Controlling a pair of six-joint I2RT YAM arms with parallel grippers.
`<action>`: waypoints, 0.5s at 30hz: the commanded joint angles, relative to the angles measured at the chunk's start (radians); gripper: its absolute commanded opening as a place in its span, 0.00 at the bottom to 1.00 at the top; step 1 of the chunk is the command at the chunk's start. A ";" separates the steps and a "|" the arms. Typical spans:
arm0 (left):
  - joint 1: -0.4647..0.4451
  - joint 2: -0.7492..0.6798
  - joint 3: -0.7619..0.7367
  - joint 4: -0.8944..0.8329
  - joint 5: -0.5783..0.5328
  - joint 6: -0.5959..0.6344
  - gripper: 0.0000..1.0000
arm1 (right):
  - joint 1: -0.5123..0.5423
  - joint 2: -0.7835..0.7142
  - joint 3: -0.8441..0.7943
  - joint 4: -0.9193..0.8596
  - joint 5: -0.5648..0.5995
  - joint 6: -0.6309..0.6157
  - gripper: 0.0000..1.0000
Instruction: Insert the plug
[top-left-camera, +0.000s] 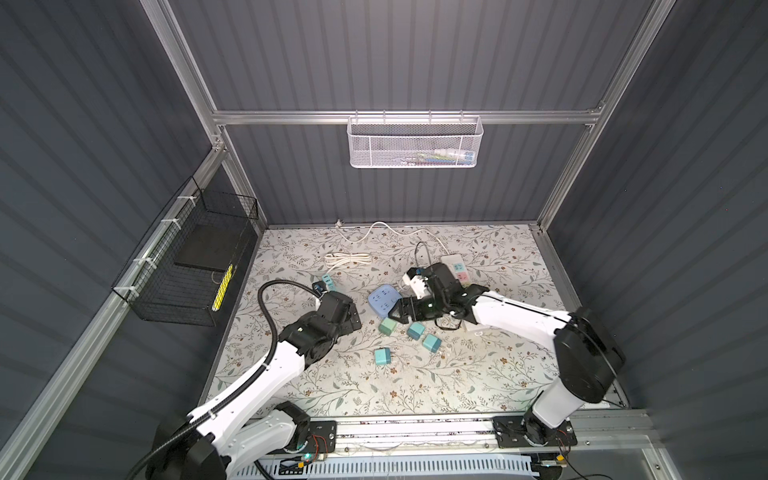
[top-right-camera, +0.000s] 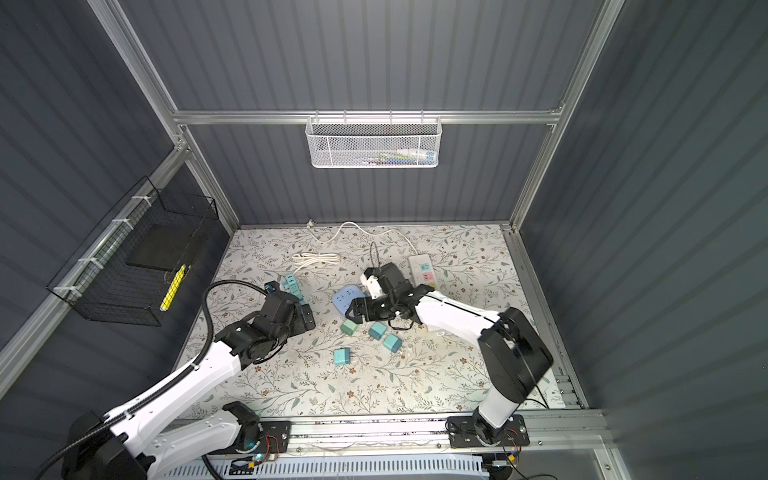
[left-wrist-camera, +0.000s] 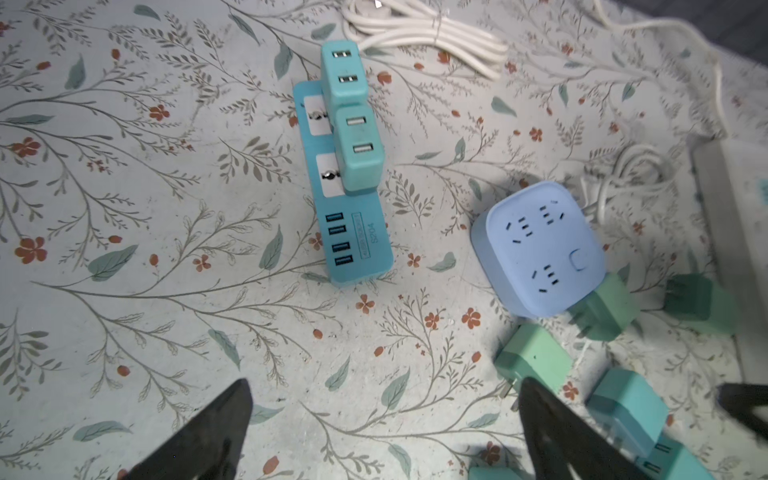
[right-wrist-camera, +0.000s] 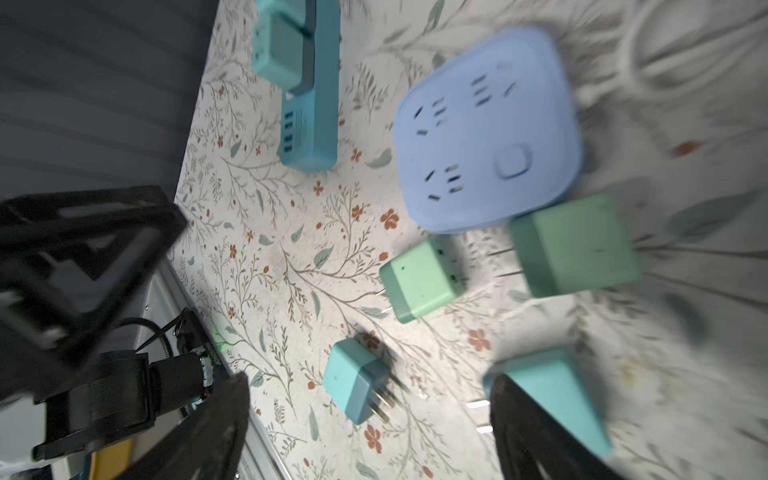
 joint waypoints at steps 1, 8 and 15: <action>0.007 0.093 0.067 0.017 0.112 0.129 1.00 | -0.051 -0.064 -0.018 -0.065 0.161 -0.096 0.99; -0.101 0.329 0.220 -0.087 0.159 0.259 0.68 | -0.247 -0.085 -0.064 -0.008 -0.027 -0.065 0.82; -0.249 0.526 0.351 -0.165 0.165 0.334 0.73 | -0.265 -0.078 -0.053 -0.026 0.010 -0.062 0.55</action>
